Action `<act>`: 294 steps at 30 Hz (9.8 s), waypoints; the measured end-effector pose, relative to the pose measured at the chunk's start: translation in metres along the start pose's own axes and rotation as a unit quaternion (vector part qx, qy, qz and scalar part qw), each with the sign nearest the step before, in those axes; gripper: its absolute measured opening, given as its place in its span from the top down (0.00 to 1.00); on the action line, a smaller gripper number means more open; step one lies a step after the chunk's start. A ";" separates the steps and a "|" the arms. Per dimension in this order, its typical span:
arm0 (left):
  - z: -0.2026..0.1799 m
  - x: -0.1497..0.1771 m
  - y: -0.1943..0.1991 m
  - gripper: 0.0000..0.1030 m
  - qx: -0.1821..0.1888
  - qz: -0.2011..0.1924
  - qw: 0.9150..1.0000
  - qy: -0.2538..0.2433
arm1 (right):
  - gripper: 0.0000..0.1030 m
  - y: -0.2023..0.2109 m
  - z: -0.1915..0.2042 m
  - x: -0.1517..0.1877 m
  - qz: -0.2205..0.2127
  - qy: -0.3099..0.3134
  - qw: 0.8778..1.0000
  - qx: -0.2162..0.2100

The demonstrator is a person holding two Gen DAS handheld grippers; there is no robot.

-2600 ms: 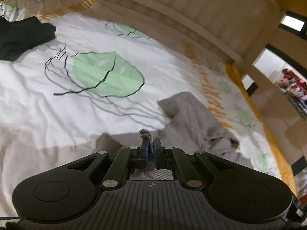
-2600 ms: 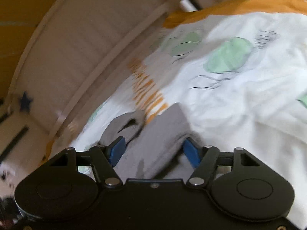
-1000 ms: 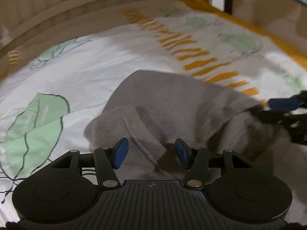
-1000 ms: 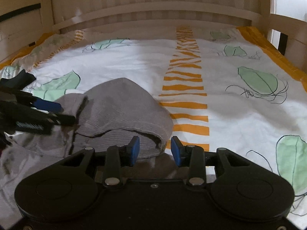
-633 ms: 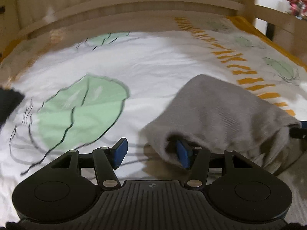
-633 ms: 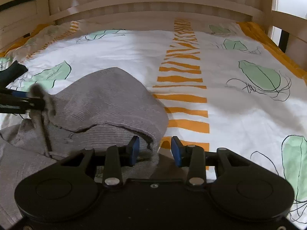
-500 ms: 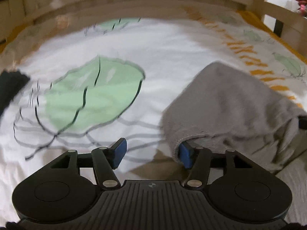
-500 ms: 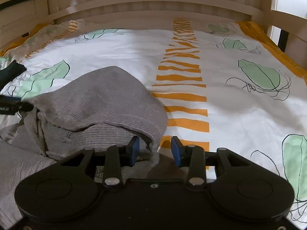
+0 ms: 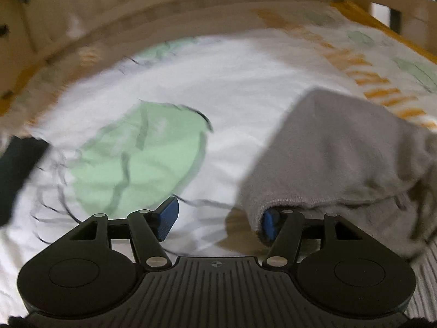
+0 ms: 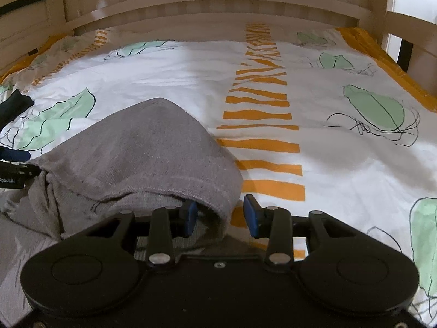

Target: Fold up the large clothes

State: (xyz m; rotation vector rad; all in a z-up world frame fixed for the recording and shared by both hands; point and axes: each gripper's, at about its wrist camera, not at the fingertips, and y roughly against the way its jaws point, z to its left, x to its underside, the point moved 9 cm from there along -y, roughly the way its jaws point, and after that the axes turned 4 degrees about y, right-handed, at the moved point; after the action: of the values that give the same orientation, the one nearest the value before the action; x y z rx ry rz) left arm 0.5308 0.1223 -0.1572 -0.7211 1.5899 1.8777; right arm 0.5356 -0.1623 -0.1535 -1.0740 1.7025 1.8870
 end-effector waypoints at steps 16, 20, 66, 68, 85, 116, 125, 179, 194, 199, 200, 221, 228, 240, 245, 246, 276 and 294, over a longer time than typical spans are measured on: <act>-0.001 0.022 0.012 0.38 0.093 0.004 0.991 -0.099 | 0.44 0.010 -0.025 0.024 0.013 -0.028 0.999 -0.044; 0.000 0.027 0.023 0.35 0.131 0.020 0.982 -0.133 | 0.38 0.027 -0.020 0.024 0.014 0.007 0.998 -0.060; -0.001 0.048 -0.010 0.22 0.153 -0.046 0.975 0.153 | 0.67 -0.003 -0.011 0.037 -0.068 -0.117 0.989 -0.062; -0.002 0.048 -0.010 0.22 0.149 -0.046 0.976 0.150 | 0.67 -0.003 -0.010 0.038 -0.067 -0.114 0.990 -0.058; 0.016 0.016 0.008 0.23 0.191 -0.001 0.971 0.144 | 0.56 0.017 -0.021 0.017 -0.061 -0.136 0.984 -0.102; -0.057 -0.056 -0.057 0.96 0.239 0.025 0.971 -0.004 | 0.90 -0.080 0.027 -0.071 0.017 0.014 0.988 -0.155; -0.046 -0.058 0.060 0.96 0.258 -0.123 0.958 -0.022 | 0.90 0.027 0.032 -0.084 -0.103 0.063 0.980 -0.158; 0.006 0.064 0.104 0.96 0.275 -0.019 0.935 0.222 | 0.88 0.120 0.016 0.032 -0.085 -0.172 0.966 -0.172; 0.032 0.090 0.117 0.65 0.219 0.001 0.951 0.217 | 0.51 0.108 -0.008 0.072 -0.039 -0.152 0.985 -0.078; -0.003 0.084 0.154 0.51 0.207 -0.024 0.965 0.157 | 0.51 0.138 0.023 0.061 -0.066 -0.113 0.988 -0.085; -0.014 0.084 0.158 0.48 0.207 -0.026 0.968 0.142 | 0.51 0.139 0.034 0.060 -0.065 -0.101 0.989 -0.090; -0.096 0.151 0.142 0.24 0.149 -0.037 0.988 -0.015 | 0.34 0.118 0.129 0.128 -0.017 0.074 0.997 -0.026; -0.095 0.153 0.144 0.10 0.185 -0.015 0.983 0.006 | 0.19 0.117 0.115 0.130 -0.019 0.008 0.998 -0.062; -0.050 0.170 0.221 0.11 0.213 0.008 0.968 0.135 | 0.11 0.177 0.113 0.125 -0.009 -0.075 0.988 -0.132; -0.036 0.171 0.273 0.11 0.221 -0.023 0.965 0.141 | 0.10 0.246 0.108 0.123 -0.053 -0.095 0.982 -0.155; -0.033 0.172 0.282 0.11 0.223 -0.028 0.964 0.144 | 0.10 0.257 0.106 0.123 -0.060 -0.098 0.981 -0.158; -0.022 0.274 0.317 0.11 0.211 0.065 0.960 0.175 | 0.09 0.363 0.038 0.245 -0.030 -0.193 0.977 -0.085; -0.041 0.278 0.300 0.11 0.212 0.121 0.958 0.153 | 0.81 0.344 0.047 0.255 -0.003 -0.178 0.978 -0.108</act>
State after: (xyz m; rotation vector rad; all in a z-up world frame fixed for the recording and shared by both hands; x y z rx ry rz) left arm 0.1241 0.0648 -0.1585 -0.6689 2.2759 1.5465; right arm 0.1131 -0.2364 -0.1144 -0.7527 1.3172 2.1455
